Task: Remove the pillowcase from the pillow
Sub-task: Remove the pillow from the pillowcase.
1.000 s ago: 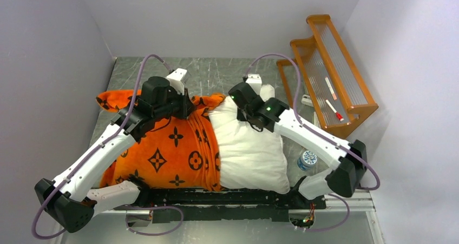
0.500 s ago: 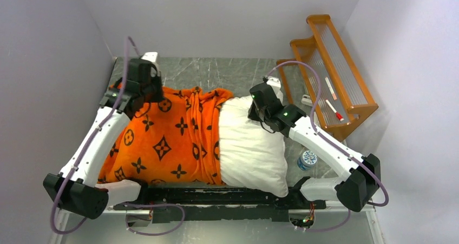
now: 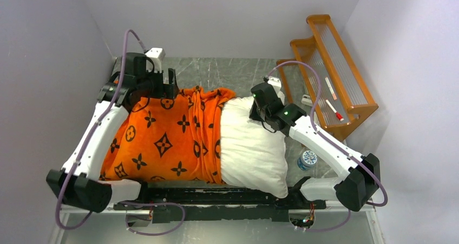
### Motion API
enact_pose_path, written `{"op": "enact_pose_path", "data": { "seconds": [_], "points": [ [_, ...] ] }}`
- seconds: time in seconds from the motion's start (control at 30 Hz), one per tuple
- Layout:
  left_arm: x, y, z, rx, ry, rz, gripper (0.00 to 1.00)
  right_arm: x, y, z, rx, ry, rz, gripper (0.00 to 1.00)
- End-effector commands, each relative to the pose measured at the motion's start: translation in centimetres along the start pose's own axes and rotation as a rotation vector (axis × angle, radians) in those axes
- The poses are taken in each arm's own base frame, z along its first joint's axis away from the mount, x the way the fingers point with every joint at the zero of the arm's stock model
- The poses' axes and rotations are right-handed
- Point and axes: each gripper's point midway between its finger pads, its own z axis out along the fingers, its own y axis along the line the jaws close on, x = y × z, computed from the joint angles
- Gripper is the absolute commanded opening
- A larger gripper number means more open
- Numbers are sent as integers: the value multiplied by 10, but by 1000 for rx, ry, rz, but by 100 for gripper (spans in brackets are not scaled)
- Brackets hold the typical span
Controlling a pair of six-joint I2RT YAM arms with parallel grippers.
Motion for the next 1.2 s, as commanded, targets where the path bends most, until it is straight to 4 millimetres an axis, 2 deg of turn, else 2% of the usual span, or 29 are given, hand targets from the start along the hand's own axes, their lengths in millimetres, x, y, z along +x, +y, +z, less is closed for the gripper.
{"op": "enact_pose_path", "data": {
  "seconds": [0.0,0.07,0.13,0.17,0.2,0.27,0.3,0.33,0.57,0.7,0.77,0.87,0.97,1.0,1.03,1.07,1.17],
  "points": [
    [38,-6,28,90,174,66,97,37,-23,-7,49,135,-74,0],
    [55,-20,34,188,220,72,97,39,-23,-7,45,140,-71,0],
    [74,-22,35,203,284,73,90,41,-22,-8,40,143,-70,0],
    [84,-19,36,189,312,76,78,42,-23,-7,43,144,-69,0],
    [89,-12,36,145,331,69,62,42,-24,-7,47,145,-72,0],
    [97,8,34,29,341,69,15,42,-28,-6,64,142,-75,0],
    [95,23,31,-65,323,70,6,42,-30,-6,76,142,-76,0],
    [93,34,28,-132,306,64,5,42,-32,-7,86,137,-77,0],
    [35,111,-15,-495,78,-69,5,35,-54,-6,175,120,-44,0],
    [17,143,-31,-580,-6,-183,5,28,-63,-4,170,119,-6,0],
    [17,156,-36,-608,-13,-229,5,25,-68,-3,173,121,-2,0],
    [23,149,-28,-555,-6,-260,5,24,-63,-4,142,123,-9,0],
    [18,120,-20,-371,-15,-238,7,26,-52,-4,82,140,-16,0],
    [12,106,-19,-292,-33,-229,21,26,-50,-4,67,145,-16,0],
    [6,91,-19,-208,-51,-221,40,27,-47,-4,54,150,-14,0],
    [-1,75,-21,-137,-71,-217,53,28,-45,-4,41,153,-12,0],
    [-17,22,-23,28,-106,-150,77,32,-40,-3,16,168,-2,0]
  ]
}}
